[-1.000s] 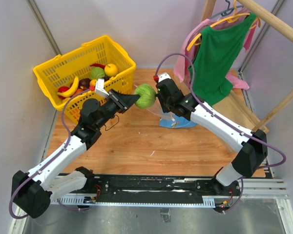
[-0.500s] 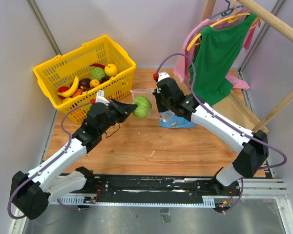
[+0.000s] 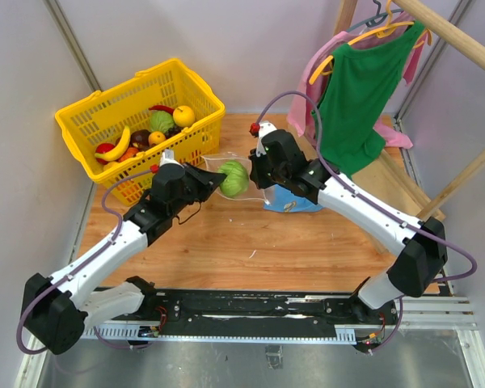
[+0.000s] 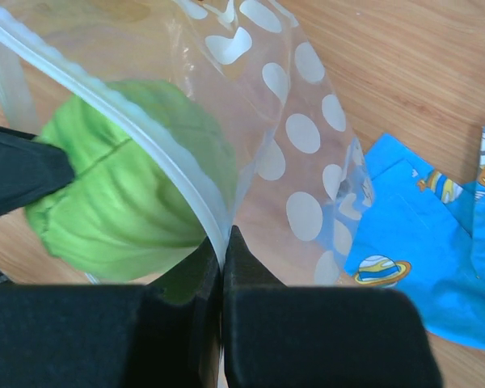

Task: Place the food in the zip-top bag and seal the zipper
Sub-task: Place the fake vegetable in the zipper food storage bag.

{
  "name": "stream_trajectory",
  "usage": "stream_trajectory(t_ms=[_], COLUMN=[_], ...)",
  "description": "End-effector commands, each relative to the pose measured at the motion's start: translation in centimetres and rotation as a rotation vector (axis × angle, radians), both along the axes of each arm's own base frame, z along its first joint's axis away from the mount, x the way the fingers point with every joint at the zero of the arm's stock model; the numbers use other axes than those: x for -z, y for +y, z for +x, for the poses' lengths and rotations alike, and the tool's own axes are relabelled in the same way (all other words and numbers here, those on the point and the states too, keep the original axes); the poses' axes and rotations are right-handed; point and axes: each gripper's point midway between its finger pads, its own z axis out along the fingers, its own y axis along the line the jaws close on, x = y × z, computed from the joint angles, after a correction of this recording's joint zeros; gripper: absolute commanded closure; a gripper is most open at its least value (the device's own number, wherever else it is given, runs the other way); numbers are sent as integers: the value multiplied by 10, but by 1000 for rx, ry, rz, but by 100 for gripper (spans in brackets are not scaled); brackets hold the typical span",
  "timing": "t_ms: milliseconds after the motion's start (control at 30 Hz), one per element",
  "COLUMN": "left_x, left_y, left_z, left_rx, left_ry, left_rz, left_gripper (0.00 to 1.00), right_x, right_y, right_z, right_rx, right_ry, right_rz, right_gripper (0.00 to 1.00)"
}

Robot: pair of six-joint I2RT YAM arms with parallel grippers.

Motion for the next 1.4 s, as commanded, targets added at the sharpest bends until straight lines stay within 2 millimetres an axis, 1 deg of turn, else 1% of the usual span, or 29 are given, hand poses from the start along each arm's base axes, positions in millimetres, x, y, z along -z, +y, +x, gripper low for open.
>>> stream_trajectory(t_ms=[0,67,167,200,300,400,467,700,733,967,1133,1233,1367], left_x=[-11,-15,-12,-12,-14,-20,-25,-44,-44,-31,-29,-26,-21], left_y=[-7,-6,-4,-5,-8,-9,-8,2,4,19,36,31,19], left_z=[2,5,9,10,11,11,10,4,4,-2,-9,-19,-29], left_rx=[3,-5,-23,-22,-7,9,18,35,33,36,37,113,190], left_ry=[-8,-20,-11,-16,-28,-51,-66,-120,-119,-81,-59,-50,-44], left_rz=[-30,-18,17,18,33,59,78,180,199,332,460,488,449], left_gripper=[100,100,97,93,71,56,49,30,28,26,26,26,24], right_x=[-16,-16,-19,-20,-19,-19,-18,-13,-13,-10,-10,-11,-10], right_y=[8,13,19,20,19,14,9,-5,-7,-6,-8,-9,-12], right_z=[-4,-7,-11,-11,-12,-9,-6,2,3,6,7,8,10], right_rx=[-58,-90,-126,-135,-135,-107,-79,-8,-1,2,8,10,23], right_ry=[-24,-19,-20,-22,-21,-28,-33,-26,-23,-5,-2,-1,4], right_rz=[79,92,112,117,115,99,82,51,52,65,69,72,71], right_gripper=[99,99,99,99,99,99,99,100,100,99,99,100,99])
